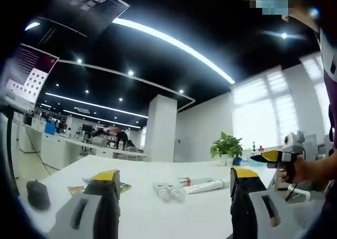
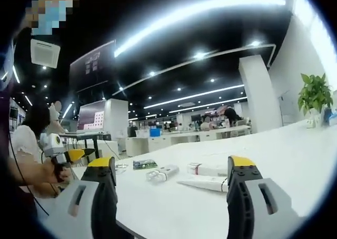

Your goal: Arrange the skincare products in the storage area until every visible bottle or jar stands upright without overlapping.

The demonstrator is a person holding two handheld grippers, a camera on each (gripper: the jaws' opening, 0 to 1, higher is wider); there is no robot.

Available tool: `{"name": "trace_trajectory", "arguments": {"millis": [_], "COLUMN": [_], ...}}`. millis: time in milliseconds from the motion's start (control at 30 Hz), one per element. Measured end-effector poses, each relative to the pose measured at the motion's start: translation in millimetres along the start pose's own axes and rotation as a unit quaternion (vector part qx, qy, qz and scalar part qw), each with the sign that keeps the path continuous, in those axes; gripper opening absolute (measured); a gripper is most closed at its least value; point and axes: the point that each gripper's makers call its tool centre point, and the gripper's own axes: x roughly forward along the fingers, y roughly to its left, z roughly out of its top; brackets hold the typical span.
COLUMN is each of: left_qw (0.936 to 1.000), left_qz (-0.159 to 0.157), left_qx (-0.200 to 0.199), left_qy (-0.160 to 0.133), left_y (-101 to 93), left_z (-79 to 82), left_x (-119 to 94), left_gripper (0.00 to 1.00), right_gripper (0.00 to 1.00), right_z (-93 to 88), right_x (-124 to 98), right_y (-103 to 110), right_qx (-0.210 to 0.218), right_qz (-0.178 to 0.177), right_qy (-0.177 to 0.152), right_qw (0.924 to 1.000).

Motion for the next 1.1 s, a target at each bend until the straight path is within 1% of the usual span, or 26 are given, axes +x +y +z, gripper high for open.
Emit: {"name": "trace_trajectory", "arguments": {"millis": [67,200,533,733,800,833,867,900,967,1100], "left_qw": [1.0,0.9999,0.9997,0.9994,0.9994,0.9992,0.999,0.9989,0.9988,0.9989], "left_qz": [0.003,0.004,0.003,0.001,0.0,0.001,0.002,0.001,0.007,0.009], "left_qx": [0.004,0.011,0.021,0.024,0.025,0.026,0.023,0.02,0.014,0.005], "left_qy": [0.003,-0.001,0.01,0.023,0.025,0.03,0.037,0.041,0.046,0.046], "left_y": [2.0,1.6,-0.1,-0.8,-1.6,-1.3,-0.9,-1.1,2.1,4.7], "left_z": [-2.3,-2.2,-7.0,-13.3,-15.0,-18.4,-22.7,-25.4,-30.4,-32.3], "left_x": [0.1,0.5,2.5,3.2,3.6,4.3,4.7,4.7,3.8,3.0], "left_gripper": [0.91,0.92,0.92,0.91,0.91,0.91,0.91,0.91,0.9,0.9], "right_gripper": [0.86,0.85,0.85,0.82,0.81,0.81,0.81,0.81,0.8,0.78], "right_z": [-0.9,-1.1,-9.7,-20.6,-23.0,-24.1,-23.7,-22.8,-15.8,-7.0], "right_x": [0.0,-1.5,2.1,5.7,7.9,11.4,13.8,16.8,23.9,35.7], "right_y": [-0.9,-3.1,0.2,-0.7,0.5,-0.3,-1.0,-2.8,-9.2,-16.5], "right_qx": [0.0,0.001,-0.007,-0.012,-0.01,0.007,0.02,0.024,0.015,0.017], "right_qz": [-0.001,-0.001,0.011,0.028,0.041,0.049,0.054,0.059,0.065,0.083], "right_qy": [0.002,0.002,0.021,0.051,0.062,0.073,0.078,0.083,0.086,0.095], "right_qw": [1.0,1.0,0.9997,0.9982,0.9972,0.9961,0.9953,0.9945,0.9941,0.9919]}}
